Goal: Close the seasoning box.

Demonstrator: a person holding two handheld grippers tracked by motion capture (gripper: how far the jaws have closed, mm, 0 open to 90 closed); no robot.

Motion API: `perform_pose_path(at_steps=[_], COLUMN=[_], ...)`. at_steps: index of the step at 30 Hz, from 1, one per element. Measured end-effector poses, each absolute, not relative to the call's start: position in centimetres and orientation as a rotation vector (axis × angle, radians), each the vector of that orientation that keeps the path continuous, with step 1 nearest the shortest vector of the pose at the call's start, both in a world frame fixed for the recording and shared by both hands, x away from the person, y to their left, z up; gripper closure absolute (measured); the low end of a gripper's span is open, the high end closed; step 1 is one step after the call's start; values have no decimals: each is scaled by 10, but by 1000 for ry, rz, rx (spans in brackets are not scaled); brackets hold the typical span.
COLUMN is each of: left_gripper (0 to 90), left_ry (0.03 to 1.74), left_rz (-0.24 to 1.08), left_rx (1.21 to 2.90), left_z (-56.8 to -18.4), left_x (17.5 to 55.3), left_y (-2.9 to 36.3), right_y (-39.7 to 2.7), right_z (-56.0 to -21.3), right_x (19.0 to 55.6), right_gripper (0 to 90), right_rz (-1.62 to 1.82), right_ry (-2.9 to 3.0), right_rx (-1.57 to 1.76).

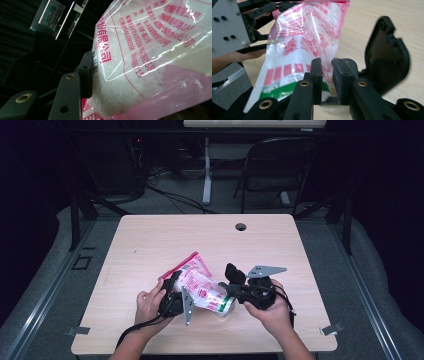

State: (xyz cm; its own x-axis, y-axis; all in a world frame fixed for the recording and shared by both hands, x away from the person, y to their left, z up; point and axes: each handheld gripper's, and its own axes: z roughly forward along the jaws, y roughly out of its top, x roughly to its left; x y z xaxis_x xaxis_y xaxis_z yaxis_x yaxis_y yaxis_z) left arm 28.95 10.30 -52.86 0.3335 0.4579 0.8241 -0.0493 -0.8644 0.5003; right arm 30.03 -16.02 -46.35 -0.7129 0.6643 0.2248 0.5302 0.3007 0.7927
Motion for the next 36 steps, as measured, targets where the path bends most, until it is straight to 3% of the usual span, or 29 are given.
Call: perform_pose_path(at_steps=[7, 16, 36], left_gripper=[573, 574, 583], left_ry=[352, 339, 285], left_rz=[1556, 1561, 1639], left_rx=[2162, 2170, 2182], left_z=[-529, -530, -526], left_x=[290, 291, 287], left_y=[102, 101, 99], right_y=[-142, -133, -136], right_z=[-465, -471, -473], right_x=[315, 321, 325], right_gripper=[774, 893, 900], right_rz=[1339, 1276, 1299], right_ry=[2467, 2506, 2446], right_rx=[1088, 1069, 1089])
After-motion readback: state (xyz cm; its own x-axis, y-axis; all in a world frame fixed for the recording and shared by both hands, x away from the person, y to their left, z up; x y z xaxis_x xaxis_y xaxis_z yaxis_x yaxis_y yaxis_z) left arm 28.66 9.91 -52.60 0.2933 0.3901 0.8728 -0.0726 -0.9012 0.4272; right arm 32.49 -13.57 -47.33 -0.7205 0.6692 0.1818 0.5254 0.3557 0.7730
